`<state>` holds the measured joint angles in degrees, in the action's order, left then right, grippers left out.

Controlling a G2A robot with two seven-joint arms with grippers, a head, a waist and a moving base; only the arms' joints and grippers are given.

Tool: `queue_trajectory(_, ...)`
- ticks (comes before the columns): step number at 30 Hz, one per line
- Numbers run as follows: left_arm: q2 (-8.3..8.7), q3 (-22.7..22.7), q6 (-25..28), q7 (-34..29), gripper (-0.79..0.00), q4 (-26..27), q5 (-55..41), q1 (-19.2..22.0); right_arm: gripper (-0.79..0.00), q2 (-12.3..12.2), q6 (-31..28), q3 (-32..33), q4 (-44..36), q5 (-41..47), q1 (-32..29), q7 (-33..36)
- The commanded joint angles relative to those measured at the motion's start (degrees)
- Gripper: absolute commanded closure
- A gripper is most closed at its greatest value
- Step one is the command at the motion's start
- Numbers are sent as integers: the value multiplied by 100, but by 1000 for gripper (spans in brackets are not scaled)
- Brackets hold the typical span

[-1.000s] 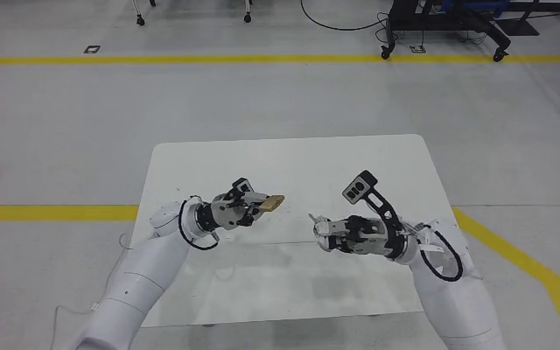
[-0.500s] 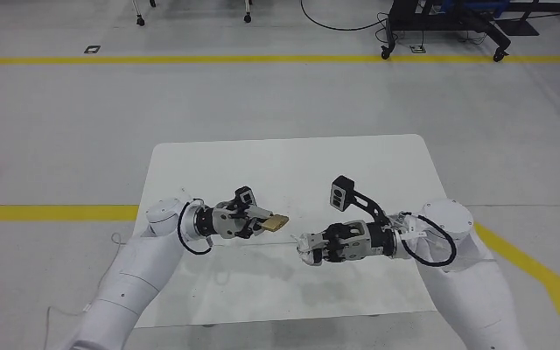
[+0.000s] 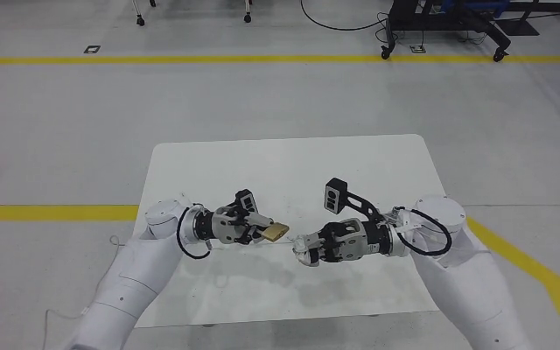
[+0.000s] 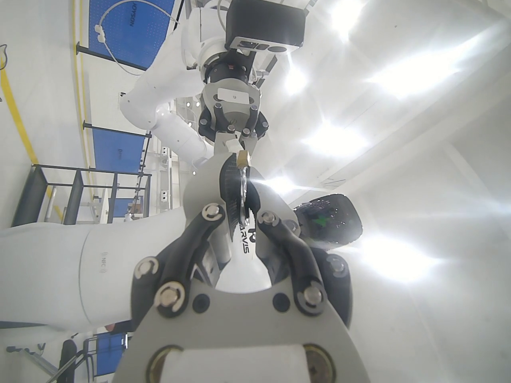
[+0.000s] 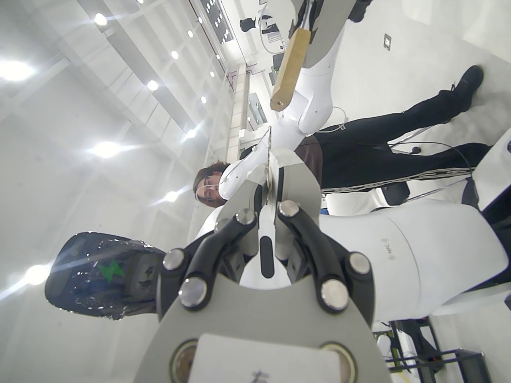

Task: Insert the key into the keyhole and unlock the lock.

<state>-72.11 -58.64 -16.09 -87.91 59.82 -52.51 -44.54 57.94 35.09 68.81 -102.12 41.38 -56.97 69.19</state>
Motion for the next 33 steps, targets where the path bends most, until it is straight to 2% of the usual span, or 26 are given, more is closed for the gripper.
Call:
queue_trajectory(1, 3, 6, 9, 15, 0, 19, 18, -5, 0, -20, 9, -40, 13, 43, 27, -9)
queue_trajectory(17, 65, 8, 161, -9, 0, 294, -26, -120, 0, -114, 176, -221, 22, 215, 125, -195)
queue_trajectory(33, 150, -78, 309, -9, 0, 340, -12, -176, 0, -146, 248, -369, -103, 297, 158, -376)
